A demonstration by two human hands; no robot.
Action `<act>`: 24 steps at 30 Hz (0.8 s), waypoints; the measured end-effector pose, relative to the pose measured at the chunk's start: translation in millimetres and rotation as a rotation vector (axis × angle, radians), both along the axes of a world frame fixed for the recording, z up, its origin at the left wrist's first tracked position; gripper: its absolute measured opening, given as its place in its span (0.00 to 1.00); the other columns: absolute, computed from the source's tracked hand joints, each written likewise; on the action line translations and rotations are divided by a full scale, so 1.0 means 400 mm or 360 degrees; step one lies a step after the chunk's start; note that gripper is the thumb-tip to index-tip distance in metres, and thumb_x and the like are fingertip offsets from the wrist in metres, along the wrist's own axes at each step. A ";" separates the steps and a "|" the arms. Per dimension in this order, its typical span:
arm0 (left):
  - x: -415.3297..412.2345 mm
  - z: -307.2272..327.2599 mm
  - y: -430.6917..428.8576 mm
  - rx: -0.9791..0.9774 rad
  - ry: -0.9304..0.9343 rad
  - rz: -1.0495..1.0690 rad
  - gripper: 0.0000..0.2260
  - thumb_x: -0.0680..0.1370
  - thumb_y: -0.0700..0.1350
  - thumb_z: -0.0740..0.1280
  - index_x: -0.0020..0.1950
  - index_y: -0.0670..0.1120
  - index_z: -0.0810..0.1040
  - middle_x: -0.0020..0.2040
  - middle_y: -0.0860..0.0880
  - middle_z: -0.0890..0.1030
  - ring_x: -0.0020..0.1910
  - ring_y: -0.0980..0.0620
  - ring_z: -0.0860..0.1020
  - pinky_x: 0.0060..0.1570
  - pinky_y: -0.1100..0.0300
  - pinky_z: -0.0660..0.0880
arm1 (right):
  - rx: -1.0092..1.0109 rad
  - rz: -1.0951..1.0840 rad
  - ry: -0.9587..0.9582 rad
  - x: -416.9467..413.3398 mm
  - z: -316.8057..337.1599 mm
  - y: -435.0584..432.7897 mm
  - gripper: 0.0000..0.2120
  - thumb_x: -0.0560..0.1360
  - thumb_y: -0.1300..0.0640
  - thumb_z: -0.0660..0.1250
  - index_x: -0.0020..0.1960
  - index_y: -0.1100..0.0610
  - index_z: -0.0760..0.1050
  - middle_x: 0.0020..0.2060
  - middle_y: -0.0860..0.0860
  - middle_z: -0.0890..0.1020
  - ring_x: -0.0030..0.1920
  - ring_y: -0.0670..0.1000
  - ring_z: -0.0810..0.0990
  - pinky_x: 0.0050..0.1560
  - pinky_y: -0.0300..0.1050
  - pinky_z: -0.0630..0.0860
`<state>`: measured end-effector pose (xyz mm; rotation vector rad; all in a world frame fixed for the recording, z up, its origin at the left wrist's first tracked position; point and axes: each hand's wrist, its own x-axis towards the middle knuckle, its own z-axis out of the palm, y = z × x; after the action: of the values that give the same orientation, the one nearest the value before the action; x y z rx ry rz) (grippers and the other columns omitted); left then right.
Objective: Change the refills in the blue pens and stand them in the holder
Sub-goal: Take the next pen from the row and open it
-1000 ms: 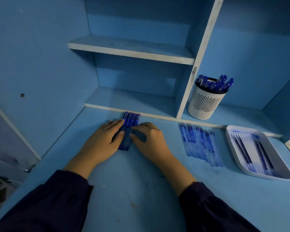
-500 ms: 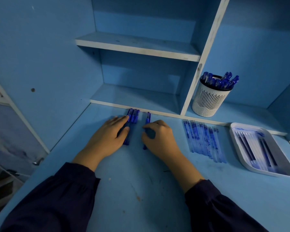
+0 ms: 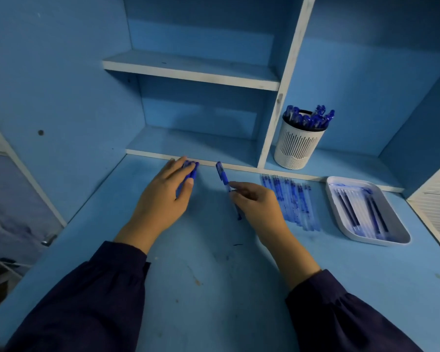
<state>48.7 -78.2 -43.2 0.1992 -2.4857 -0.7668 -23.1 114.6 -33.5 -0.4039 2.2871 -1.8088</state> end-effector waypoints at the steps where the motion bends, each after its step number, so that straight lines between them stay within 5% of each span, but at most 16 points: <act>1: -0.003 0.002 0.022 0.0068 0.0025 -0.0060 0.18 0.83 0.46 0.60 0.74 0.49 0.71 0.75 0.55 0.67 0.75 0.58 0.62 0.71 0.63 0.60 | -0.0120 -0.0004 -0.0068 0.009 0.002 0.008 0.11 0.76 0.63 0.68 0.58 0.56 0.81 0.39 0.48 0.84 0.34 0.40 0.78 0.38 0.33 0.75; 4: -0.009 0.000 0.088 0.0428 -0.0048 -0.0192 0.19 0.83 0.48 0.60 0.75 0.54 0.67 0.72 0.58 0.69 0.71 0.59 0.68 0.68 0.65 0.64 | -0.0445 0.0032 -0.0185 0.036 0.004 0.030 0.09 0.76 0.63 0.69 0.54 0.53 0.82 0.45 0.50 0.86 0.46 0.46 0.83 0.54 0.41 0.79; 8: -0.016 0.008 0.167 0.0991 -0.0096 -0.0306 0.21 0.83 0.48 0.60 0.76 0.55 0.64 0.65 0.56 0.78 0.66 0.61 0.73 0.61 0.75 0.67 | -0.0580 0.0040 -0.0129 0.064 0.012 0.053 0.10 0.75 0.65 0.70 0.51 0.52 0.82 0.45 0.49 0.86 0.49 0.48 0.84 0.54 0.40 0.78; 10: -0.014 0.013 0.195 0.1160 -0.0029 -0.0304 0.21 0.82 0.48 0.62 0.75 0.55 0.66 0.59 0.57 0.82 0.63 0.60 0.76 0.66 0.63 0.71 | -0.0601 0.0058 -0.0103 0.079 0.015 0.060 0.10 0.75 0.66 0.69 0.51 0.52 0.82 0.44 0.48 0.86 0.48 0.47 0.84 0.54 0.40 0.79; 12: -0.008 0.016 0.217 0.1242 0.0053 -0.0327 0.21 0.82 0.48 0.64 0.75 0.55 0.67 0.56 0.56 0.84 0.60 0.60 0.79 0.66 0.53 0.73 | -0.0629 0.0076 -0.0089 0.096 0.016 0.066 0.11 0.75 0.66 0.68 0.51 0.53 0.82 0.44 0.48 0.86 0.48 0.47 0.84 0.54 0.41 0.80; 18: 0.012 0.028 0.256 0.1459 0.0264 -0.0333 0.21 0.80 0.42 0.66 0.73 0.49 0.70 0.52 0.52 0.86 0.54 0.56 0.83 0.53 0.65 0.78 | -0.0597 0.0056 0.0034 0.130 0.016 0.081 0.11 0.76 0.66 0.68 0.55 0.55 0.82 0.45 0.49 0.86 0.47 0.46 0.84 0.52 0.40 0.80; 24: 0.024 0.023 0.262 0.1332 0.0311 -0.0403 0.18 0.81 0.39 0.65 0.68 0.54 0.71 0.50 0.54 0.85 0.43 0.54 0.83 0.44 0.64 0.79 | -0.0635 -0.0255 0.0202 0.109 0.029 0.126 0.09 0.77 0.61 0.67 0.57 0.55 0.81 0.45 0.49 0.84 0.46 0.43 0.81 0.52 0.39 0.78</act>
<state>58.3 26.5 -34.1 0.0912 -1.8907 -1.8061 20.6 164.8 -21.8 -0.4149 2.0791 -2.3938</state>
